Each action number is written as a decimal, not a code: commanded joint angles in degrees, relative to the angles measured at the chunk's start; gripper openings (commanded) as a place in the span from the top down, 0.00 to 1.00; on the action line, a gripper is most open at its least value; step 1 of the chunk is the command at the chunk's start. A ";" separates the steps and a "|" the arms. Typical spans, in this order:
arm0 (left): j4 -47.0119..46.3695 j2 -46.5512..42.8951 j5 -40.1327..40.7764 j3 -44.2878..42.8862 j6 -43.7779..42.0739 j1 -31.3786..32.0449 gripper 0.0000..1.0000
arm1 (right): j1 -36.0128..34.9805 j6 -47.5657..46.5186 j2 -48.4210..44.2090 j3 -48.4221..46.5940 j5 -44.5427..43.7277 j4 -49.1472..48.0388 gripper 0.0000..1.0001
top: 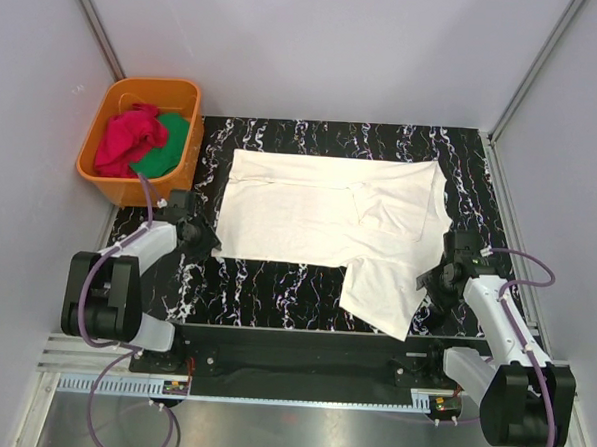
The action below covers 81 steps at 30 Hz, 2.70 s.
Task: Fold and stack the t-shirts
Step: Fold the tshirt
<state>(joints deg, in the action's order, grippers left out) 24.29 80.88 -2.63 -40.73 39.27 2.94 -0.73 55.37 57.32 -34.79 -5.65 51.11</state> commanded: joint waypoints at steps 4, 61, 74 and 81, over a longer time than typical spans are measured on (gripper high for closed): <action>-3.02 3.84 0.26 0.56 1.95 -0.30 0.54 | 0.20 1.94 -0.46 -1.16 -5.86 0.92 0.41; -2.23 2.97 1.68 -4.18 2.30 -5.14 1.00 | -10.78 4.73 18.97 -3.45 3.02 -3.22 0.58; -2.50 2.62 0.61 -4.80 2.13 -5.22 1.00 | -11.22 9.93 16.69 -2.48 0.99 -3.65 0.96; -1.53 -0.63 0.70 -3.31 1.16 -5.14 1.00 | -11.22 8.44 8.17 0.15 2.04 -2.43 1.00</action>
<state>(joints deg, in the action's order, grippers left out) 23.90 84.03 -1.17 -45.19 41.12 -2.33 -11.42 63.70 70.22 -35.27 -2.15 46.83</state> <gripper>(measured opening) 0.012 0.012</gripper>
